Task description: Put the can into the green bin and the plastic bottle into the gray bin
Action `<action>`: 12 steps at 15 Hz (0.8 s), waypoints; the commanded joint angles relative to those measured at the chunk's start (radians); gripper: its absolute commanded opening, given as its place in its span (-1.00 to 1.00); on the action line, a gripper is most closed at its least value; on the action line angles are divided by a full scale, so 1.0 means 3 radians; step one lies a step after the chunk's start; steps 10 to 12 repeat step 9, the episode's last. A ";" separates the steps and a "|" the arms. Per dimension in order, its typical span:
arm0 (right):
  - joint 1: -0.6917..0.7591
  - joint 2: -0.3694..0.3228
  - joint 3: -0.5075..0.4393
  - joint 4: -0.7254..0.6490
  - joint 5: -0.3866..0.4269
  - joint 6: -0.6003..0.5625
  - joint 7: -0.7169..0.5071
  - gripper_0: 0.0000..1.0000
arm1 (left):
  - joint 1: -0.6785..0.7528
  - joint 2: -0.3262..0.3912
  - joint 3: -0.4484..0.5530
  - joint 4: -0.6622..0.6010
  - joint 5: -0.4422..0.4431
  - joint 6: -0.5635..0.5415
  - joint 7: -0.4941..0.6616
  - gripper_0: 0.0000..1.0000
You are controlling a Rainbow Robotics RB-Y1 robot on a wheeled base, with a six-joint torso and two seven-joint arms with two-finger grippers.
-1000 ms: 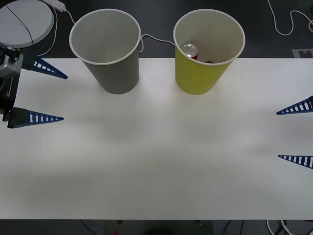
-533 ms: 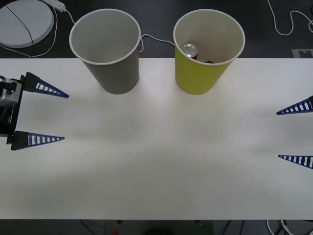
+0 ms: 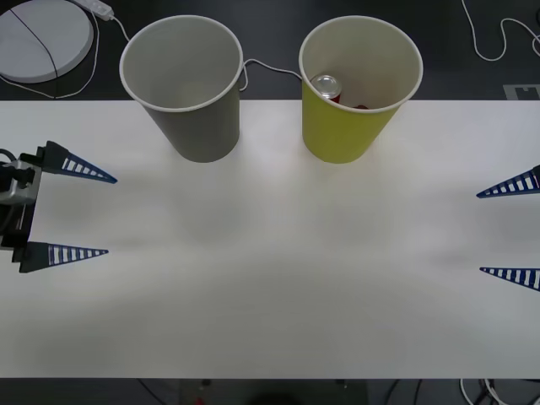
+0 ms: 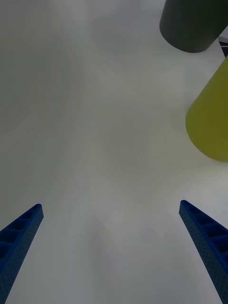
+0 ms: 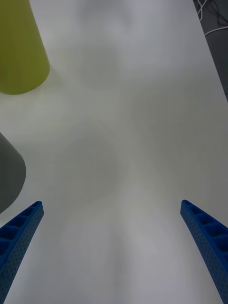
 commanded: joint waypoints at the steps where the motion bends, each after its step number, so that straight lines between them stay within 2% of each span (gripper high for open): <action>1: 0.0000 0.0000 0.0000 0.0000 0.0000 0.0000 0.0000 1.00 | 0.0009 -0.0065 0.0013 0.0001 -0.0041 -0.0062 -0.0013 1.00; 12: 0.0000 0.0000 0.0000 0.0000 0.0000 0.0000 0.0000 1.00 | 0.0009 -0.0100 0.0008 0.0001 -0.0087 -0.0082 -0.0023 1.00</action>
